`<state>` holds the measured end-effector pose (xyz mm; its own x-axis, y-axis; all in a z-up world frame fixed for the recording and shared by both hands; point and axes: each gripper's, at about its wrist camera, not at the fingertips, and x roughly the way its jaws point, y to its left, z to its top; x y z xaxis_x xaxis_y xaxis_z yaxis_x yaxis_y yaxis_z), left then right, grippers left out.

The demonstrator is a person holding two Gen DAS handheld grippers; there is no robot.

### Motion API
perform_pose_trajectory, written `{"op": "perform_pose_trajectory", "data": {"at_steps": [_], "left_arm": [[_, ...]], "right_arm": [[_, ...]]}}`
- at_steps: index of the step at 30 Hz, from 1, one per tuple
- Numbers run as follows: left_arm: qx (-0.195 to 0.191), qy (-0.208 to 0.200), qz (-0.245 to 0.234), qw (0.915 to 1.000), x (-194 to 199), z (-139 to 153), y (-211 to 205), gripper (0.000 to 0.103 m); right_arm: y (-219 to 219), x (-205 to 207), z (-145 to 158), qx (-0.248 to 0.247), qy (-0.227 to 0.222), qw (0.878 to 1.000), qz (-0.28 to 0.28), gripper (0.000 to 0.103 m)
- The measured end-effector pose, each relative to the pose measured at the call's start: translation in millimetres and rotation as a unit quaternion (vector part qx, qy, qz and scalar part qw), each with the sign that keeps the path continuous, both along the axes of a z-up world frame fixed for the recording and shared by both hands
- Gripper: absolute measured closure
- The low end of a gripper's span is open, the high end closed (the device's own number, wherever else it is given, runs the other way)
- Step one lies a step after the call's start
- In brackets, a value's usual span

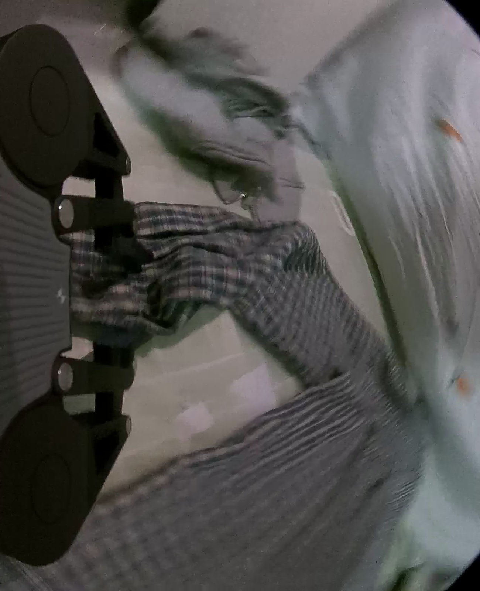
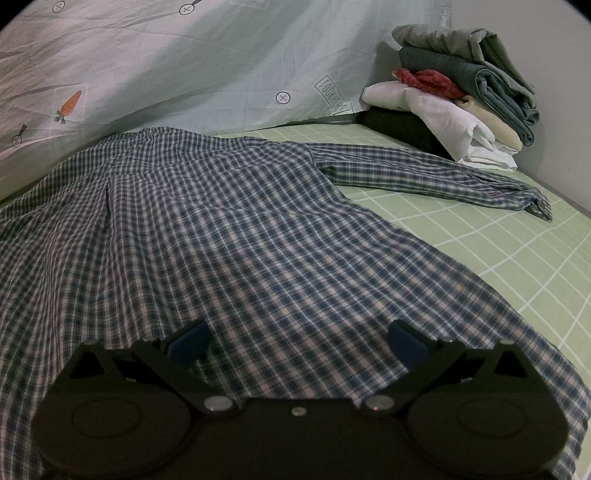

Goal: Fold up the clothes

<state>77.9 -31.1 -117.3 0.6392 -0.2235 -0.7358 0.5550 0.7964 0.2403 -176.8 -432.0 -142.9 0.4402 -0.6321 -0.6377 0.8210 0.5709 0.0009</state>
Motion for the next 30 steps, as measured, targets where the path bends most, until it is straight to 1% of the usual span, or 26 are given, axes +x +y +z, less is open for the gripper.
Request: {"op": "perform_pose_trajectory", "data": {"at_steps": [1,3,5,6,7,9,11,12,15,16,17,20,21,22,23,24,25,26,28,29,30], "left_arm": [[-0.032,0.01,0.017,0.9993,2.9,6.1,7.6,0.059],[-0.092,0.023,0.057,0.9939,9.7,16.0,26.8,0.054],[-0.15,0.033,0.099,0.9832,16.8,25.1,47.4,0.044],[-0.179,0.037,0.12,0.9759,20.4,29.6,57.7,0.043],[-0.199,0.043,0.141,0.9688,24.1,31.5,66.5,0.042],[-0.222,0.055,0.185,0.9558,32.0,29.6,80.7,0.042],[-0.236,0.067,0.221,0.944,36.9,25.0,91.9,0.042],[-0.243,0.072,0.231,0.9393,37.5,22.5,96.5,0.042],[-0.272,0.088,0.233,0.9295,36.5,17.4,102.3,0.042],[-0.277,0.093,0.23,0.9281,35.8,16.7,101.2,0.042],[-0.276,0.095,0.224,0.9299,36.1,15.9,98.4,0.042],[-0.234,0.076,0.174,0.9533,35.6,19.2,78.1,0.042],[-0.228,0.068,0.159,0.9581,34.5,22.7,72.8,0.042],[-0.231,0.06,0.151,0.9593,34.6,27.3,71.0,0.042],[-0.239,0.053,0.147,0.9585,35.5,32.4,71.4,0.042],[-0.251,0.046,0.149,0.9553,37.7,37.2,73.8,0.042],[-0.268,0.042,0.158,0.9494,41.1,41.6,78.5,0.042],[-0.287,0.039,0.171,0.9415,44.8,45.0,84.9,0.042],[-0.329,0.041,0.206,0.9209,52.5,47.8,101.2,0.042],[-0.336,0.049,0.225,0.9134,55.9,44.9,107.8,0.042],[-0.332,0.059,0.246,0.9088,59.3,40.2,112.6,0.042]], "right_arm": [[-0.2,-0.1,0.0,0.0,0.0,1.0,0.0,0.0],[-0.7,-0.5,-0.1,0.0,0.0,1.0,0.001,0.0],[-1.0,-0.4,-0.2,0.0,0.0,1.0,0.002,0.0],[-1.0,-0.1,-0.2,-0.001,0.001,1.0,0.001,0.0],[-1.0,0.1,-0.3,-0.001,0.001,1.0,0.001,0.0],[-1.1,0.4,-0.4,-0.001,0.001,1.0,0.001,0.0],[-0.9,0.7,-0.5,-0.001,0.001,1.0,0.001,0.0],[-0.9,0.9,-0.5,-0.001,0.001,1.0,0.0,0.0],[-0.7,0.9,-0.2,-0.001,0.002,1.0,0.0,0.0],[-0.9,0.9,-0.1,-0.001,0.002,1.0,0.0,0.0],[-0.9,0.9,-0.1,-0.001,0.002,1.0,0.0,0.0],[-0.9,0.9,0.2,-0.001,0.002,1.0,0.0,0.0],[-0.8,0.9,0.2,-0.001,0.002,1.0,0.0,0.0],[-0.8,0.9,0.2,-0.001,0.002,1.0,0.0,0.0],[-0.8,0.9,0.2,-0.001,0.002,1.0,0.0,0.0],[-0.8,0.9,0.2,-0.001,0.002,1.0,0.0,0.0],[-0.9,0.8,0.2,-0.001,0.002,1.0,0.0,0.0],[-0.9,0.6,0.2,-0.001,0.002,1.0,0.0,0.0],[-0.8,0.8,0.2,-0.001,0.002,1.0,0.0,0.0],[-0.9,0.9,0.2,-0.001,0.002,1.0,0.001,0.0],[-1.1,0.8,0.2,-0.001,0.002,1.0,0.001,0.0]]}}
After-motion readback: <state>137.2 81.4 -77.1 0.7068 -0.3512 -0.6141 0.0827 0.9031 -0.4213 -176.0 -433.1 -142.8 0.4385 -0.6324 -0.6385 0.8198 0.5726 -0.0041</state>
